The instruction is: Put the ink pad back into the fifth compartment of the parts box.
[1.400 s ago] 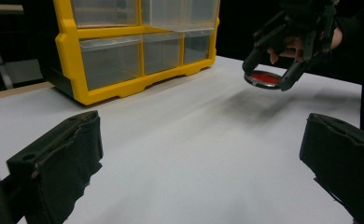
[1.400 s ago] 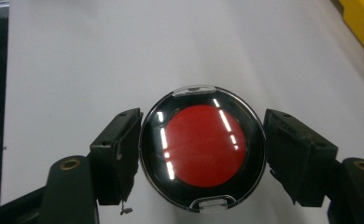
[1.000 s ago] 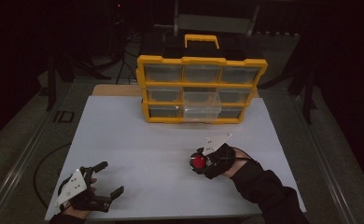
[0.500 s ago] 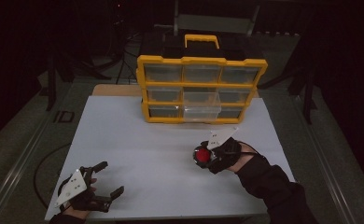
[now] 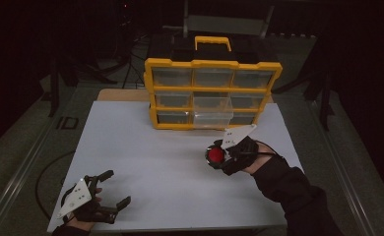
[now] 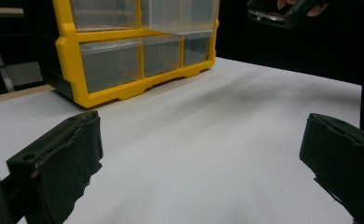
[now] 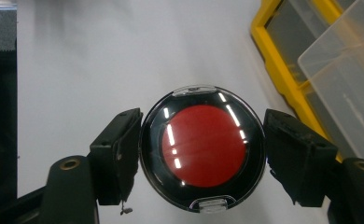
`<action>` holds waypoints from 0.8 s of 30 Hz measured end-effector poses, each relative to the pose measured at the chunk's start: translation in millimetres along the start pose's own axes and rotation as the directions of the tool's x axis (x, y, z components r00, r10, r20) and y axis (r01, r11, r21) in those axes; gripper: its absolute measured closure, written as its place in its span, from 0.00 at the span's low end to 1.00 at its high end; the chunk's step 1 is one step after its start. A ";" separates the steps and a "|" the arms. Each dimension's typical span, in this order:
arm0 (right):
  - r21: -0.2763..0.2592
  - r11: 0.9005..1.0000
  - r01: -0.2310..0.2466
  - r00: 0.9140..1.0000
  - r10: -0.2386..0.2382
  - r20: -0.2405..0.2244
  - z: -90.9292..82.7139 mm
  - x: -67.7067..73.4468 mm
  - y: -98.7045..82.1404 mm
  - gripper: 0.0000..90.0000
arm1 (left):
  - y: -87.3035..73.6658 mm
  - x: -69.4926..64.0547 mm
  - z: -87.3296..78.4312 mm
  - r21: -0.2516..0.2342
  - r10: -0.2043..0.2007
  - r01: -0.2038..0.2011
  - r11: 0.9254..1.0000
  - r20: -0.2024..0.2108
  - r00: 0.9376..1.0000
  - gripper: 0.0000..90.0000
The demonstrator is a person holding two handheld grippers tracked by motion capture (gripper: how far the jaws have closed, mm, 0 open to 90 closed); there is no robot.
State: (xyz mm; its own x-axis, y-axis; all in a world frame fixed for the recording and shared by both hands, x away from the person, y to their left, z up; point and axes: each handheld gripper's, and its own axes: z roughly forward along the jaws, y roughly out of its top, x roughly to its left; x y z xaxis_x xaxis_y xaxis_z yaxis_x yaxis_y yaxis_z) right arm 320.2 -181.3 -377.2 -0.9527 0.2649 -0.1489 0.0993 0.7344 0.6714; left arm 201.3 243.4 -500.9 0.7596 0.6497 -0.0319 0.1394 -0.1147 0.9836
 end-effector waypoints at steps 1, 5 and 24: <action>-0.002 1.000 0.003 1.000 -0.003 0.004 -0.5 -0.9 1.2 0.33 | -0.1 0.0 0.1 -0.001 0.000 0.000 1.000 0.000 1.000 0.00; -0.001 1.000 0.006 1.000 -0.006 0.010 -3.0 -4.7 5.7 0.33 | -0.1 0.1 0.2 0.000 0.002 -0.002 1.000 0.001 1.000 0.00; -0.022 1.000 -0.019 0.998 0.021 0.058 -16.5 -31.8 27.8 0.33 | 0.0 -0.1 -0.2 -0.001 0.001 -0.001 1.000 0.004 1.000 0.00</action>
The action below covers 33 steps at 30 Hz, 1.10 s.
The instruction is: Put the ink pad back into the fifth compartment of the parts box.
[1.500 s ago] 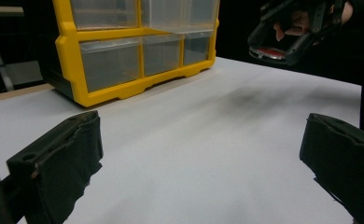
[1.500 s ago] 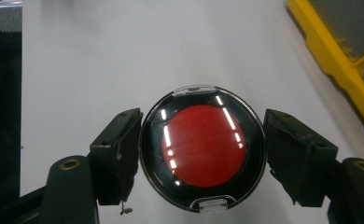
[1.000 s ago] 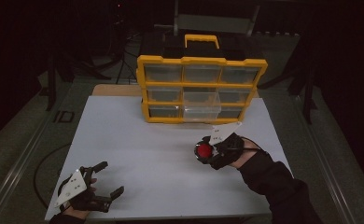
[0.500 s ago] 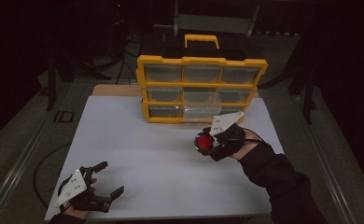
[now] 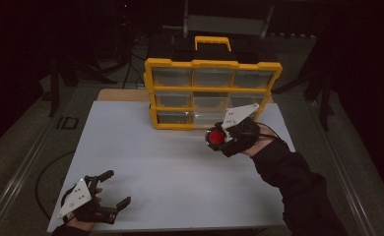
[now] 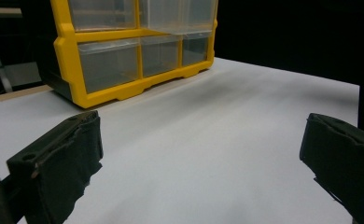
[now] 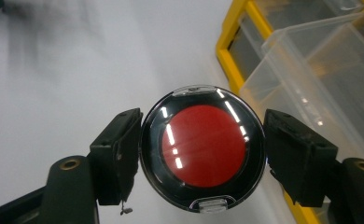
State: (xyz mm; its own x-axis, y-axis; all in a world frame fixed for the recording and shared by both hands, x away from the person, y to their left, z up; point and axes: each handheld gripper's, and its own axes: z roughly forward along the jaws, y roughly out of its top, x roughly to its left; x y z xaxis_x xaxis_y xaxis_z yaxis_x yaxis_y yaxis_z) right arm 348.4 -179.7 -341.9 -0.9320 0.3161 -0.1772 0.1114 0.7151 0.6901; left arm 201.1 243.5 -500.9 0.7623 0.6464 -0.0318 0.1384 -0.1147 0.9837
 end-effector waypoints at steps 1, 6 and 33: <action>-0.002 1.000 -0.004 1.000 0.004 0.002 -0.7 -1.4 0.9 0.33 | 0.0 0.0 0.0 -0.002 -0.002 0.002 1.000 0.001 1.000 0.00; -0.004 1.000 -0.014 1.000 0.014 0.015 -4.5 -10.2 5.9 0.33 | -0.1 0.0 0.3 -0.001 -0.002 0.002 1.000 0.002 1.000 0.00; 0.009 0.995 -0.098 0.990 0.097 0.101 -1.5 -61.2 38.3 0.33 | -0.2 0.8 -0.2 0.001 -0.009 0.009 1.000 -0.004 1.000 0.00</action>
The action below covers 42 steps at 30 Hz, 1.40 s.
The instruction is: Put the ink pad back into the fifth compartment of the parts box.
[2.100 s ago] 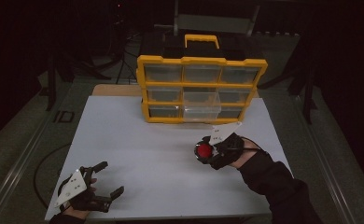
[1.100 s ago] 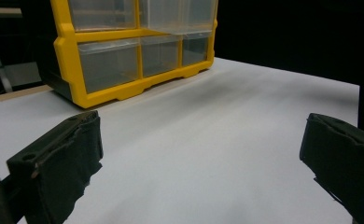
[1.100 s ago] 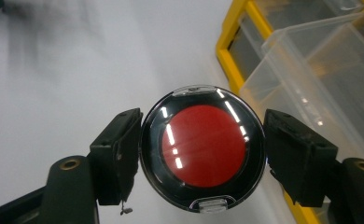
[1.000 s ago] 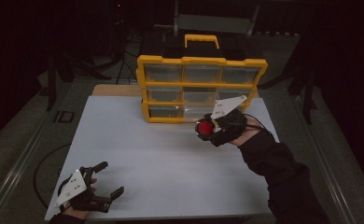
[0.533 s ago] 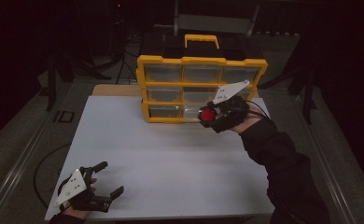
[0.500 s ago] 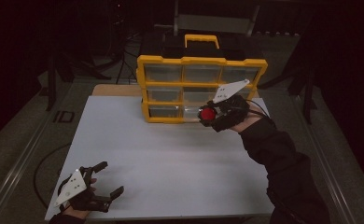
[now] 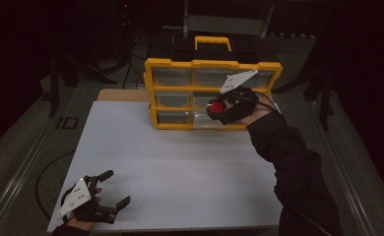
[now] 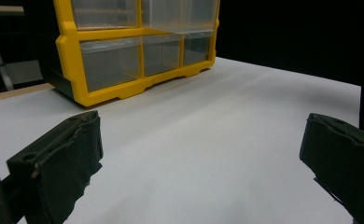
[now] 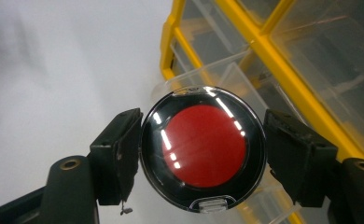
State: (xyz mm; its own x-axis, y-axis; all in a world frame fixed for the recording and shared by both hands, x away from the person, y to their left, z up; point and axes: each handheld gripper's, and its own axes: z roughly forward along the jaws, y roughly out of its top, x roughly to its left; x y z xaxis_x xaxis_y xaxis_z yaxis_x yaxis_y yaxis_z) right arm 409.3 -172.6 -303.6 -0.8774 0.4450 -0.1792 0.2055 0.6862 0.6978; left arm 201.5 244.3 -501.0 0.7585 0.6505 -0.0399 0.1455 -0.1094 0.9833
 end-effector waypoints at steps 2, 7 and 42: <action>-0.001 1.000 -0.012 1.000 0.012 0.005 1.9 -4.1 2.4 0.33 | 0.1 0.0 0.0 -0.001 -0.001 0.001 1.000 0.002 1.000 0.00; -0.002 0.999 -0.034 0.999 0.034 0.026 7.3 -11.3 8.7 0.33 | -0.2 -0.1 0.2 0.001 -0.001 0.001 1.000 0.002 1.000 0.00; -0.020 0.985 -0.169 0.985 0.169 0.023 30.6 -27.0 8.1 0.11 | -1.3 0.0 1.0 0.009 0.000 0.000 1.000 0.015 1.000 0.00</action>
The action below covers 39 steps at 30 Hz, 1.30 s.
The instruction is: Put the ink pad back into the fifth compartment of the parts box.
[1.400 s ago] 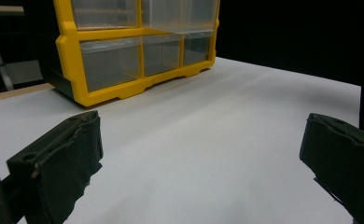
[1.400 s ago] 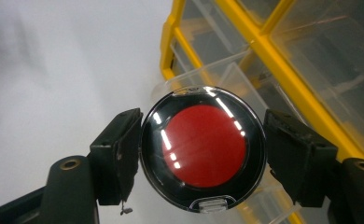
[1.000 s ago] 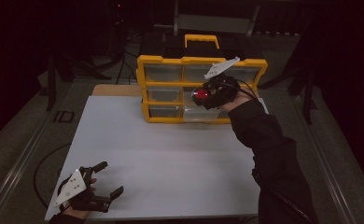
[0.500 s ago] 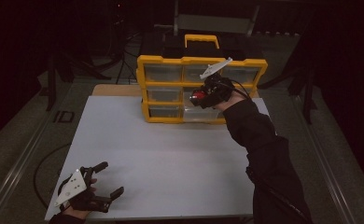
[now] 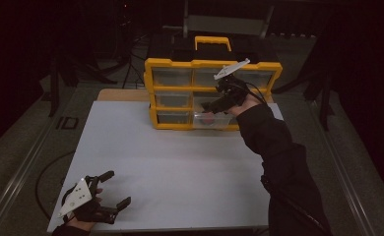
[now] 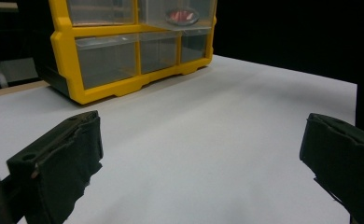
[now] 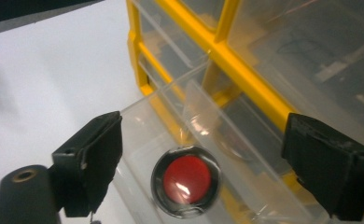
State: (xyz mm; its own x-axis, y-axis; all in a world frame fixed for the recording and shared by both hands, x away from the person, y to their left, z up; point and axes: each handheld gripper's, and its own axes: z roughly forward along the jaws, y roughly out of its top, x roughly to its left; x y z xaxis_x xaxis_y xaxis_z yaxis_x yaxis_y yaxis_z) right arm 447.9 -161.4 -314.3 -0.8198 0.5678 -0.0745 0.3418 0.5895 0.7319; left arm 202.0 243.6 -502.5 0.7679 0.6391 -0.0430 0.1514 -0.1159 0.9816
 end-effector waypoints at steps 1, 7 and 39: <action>-0.004 1.000 0.001 1.000 -0.001 -0.006 -1.7 0.0 0.2 0.11 | 0.0 0.1 0.0 0.000 -0.001 0.001 1.000 0.000 1.000 0.00; -0.009 1.000 -0.011 1.000 0.011 -0.029 -5.2 1.4 -3.0 0.10 | 0.3 -0.3 0.2 0.001 0.002 -0.002 1.000 0.000 1.000 0.00; -0.070 0.998 -0.007 0.999 0.005 -0.035 -35.6 23.0 -36.0 0.10 | 1.4 -0.8 0.9 -0.003 0.000 0.000 1.000 0.002 1.000 0.00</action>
State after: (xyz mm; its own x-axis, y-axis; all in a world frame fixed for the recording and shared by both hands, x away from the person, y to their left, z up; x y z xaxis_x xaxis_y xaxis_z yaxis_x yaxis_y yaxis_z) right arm 400.4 -190.0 -318.2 -0.8336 0.5503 -0.0471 0.3151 0.5439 0.7778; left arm 202.1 242.2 -501.3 0.7693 0.6374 -0.0436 0.1496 -0.1134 0.9822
